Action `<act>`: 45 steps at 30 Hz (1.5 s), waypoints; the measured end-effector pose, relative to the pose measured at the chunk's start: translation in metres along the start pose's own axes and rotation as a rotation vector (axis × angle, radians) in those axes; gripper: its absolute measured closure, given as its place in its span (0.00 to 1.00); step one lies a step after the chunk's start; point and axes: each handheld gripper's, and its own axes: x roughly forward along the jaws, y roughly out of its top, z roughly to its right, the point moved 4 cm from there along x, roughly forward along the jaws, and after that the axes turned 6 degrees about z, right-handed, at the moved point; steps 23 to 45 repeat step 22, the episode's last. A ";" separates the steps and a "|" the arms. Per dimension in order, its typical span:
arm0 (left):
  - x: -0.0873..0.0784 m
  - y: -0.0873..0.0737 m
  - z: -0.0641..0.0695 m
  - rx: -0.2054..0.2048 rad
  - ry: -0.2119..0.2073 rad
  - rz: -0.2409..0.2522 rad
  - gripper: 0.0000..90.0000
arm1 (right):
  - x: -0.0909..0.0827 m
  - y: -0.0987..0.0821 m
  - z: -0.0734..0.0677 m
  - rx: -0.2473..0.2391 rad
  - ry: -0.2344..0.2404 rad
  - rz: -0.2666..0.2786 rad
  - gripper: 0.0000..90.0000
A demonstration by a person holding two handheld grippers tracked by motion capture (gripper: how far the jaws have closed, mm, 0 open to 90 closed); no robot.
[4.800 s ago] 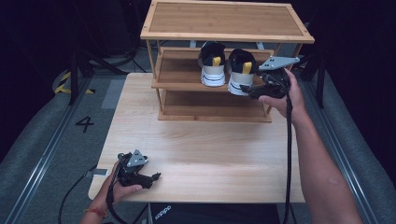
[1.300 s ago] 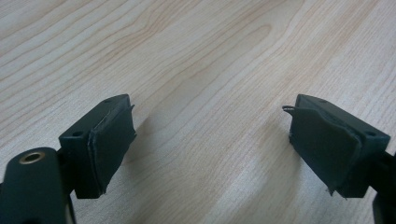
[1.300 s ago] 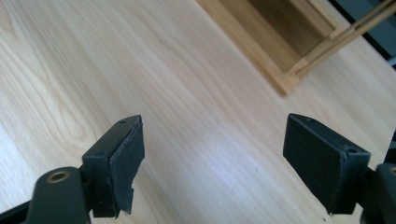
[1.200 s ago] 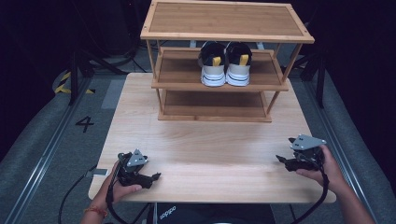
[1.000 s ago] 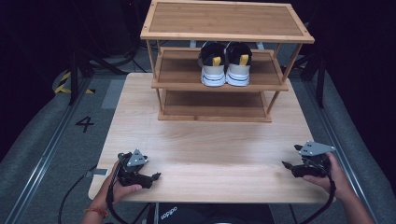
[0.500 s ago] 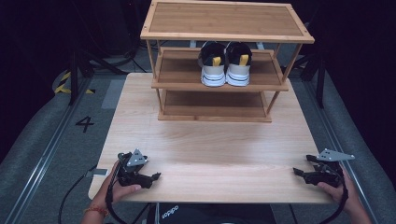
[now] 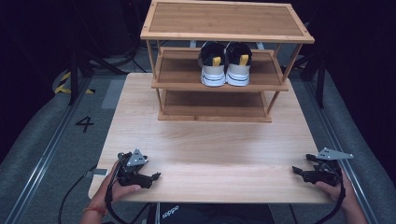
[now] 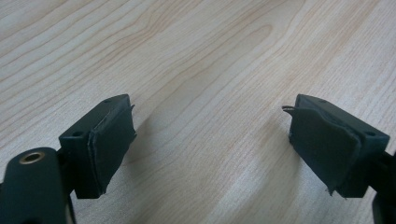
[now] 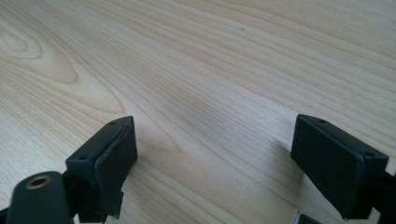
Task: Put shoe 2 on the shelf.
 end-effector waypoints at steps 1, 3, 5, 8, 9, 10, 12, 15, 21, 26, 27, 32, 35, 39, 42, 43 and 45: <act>0.000 0.000 0.000 0.001 0.000 -0.001 0.16 | 0.000 0.000 0.000 0.000 0.000 0.000 0.17; 0.000 0.000 0.000 0.001 0.000 -0.001 0.16 | 0.000 0.000 0.000 0.001 -0.001 0.000 0.17; 0.000 0.000 0.000 -0.004 0.000 0.000 0.16 | 0.000 0.000 0.000 0.002 -0.002 0.000 0.17; 0.000 0.000 0.000 -0.001 0.003 0.001 0.16 | 0.000 0.000 0.000 0.001 -0.002 0.000 0.17; 0.000 0.000 0.000 -0.001 0.003 0.001 0.16 | 0.000 0.000 0.000 0.002 -0.002 0.000 0.17; 0.000 0.000 0.000 -0.003 0.002 0.001 0.16 | 0.000 0.000 0.000 0.001 -0.002 0.000 0.17; 0.001 0.000 0.000 -0.003 0.002 0.001 0.16 | 0.000 0.000 0.000 0.002 -0.002 0.000 0.17; 0.001 0.000 0.000 -0.003 0.002 0.001 0.16 | 0.000 0.000 0.000 0.002 -0.002 0.000 0.17; 0.001 0.001 0.000 -0.004 0.003 0.001 0.16 | 0.000 0.000 0.000 0.003 -0.002 -0.001 0.17; 0.001 0.001 0.000 -0.005 0.004 0.001 0.16 | 0.000 0.000 0.000 0.003 -0.002 -0.001 0.17; 0.001 0.001 0.000 -0.005 0.004 0.001 0.16 | 0.000 0.000 0.000 0.003 -0.002 -0.001 0.17; 0.001 0.001 0.000 -0.005 0.004 0.001 0.16 | 0.000 0.000 0.000 0.003 -0.002 -0.001 0.17; 0.001 0.001 0.000 -0.005 0.004 0.001 0.16 | 0.000 0.000 0.000 0.003 -0.002 -0.001 0.17; 0.001 0.001 0.000 -0.005 0.004 0.001 0.16 | 0.000 0.000 0.000 0.003 -0.002 -0.001 0.17; 0.001 0.001 0.000 -0.005 0.004 0.001 0.16 | 0.000 0.000 0.000 0.003 -0.002 -0.001 0.17; 0.001 0.001 0.000 -0.005 0.004 0.001 0.16 | 0.000 0.000 0.000 0.003 -0.002 -0.001 0.17; 0.001 0.001 0.000 -0.005 0.004 0.001 0.16 | 0.000 0.000 0.000 0.003 -0.002 -0.001 0.17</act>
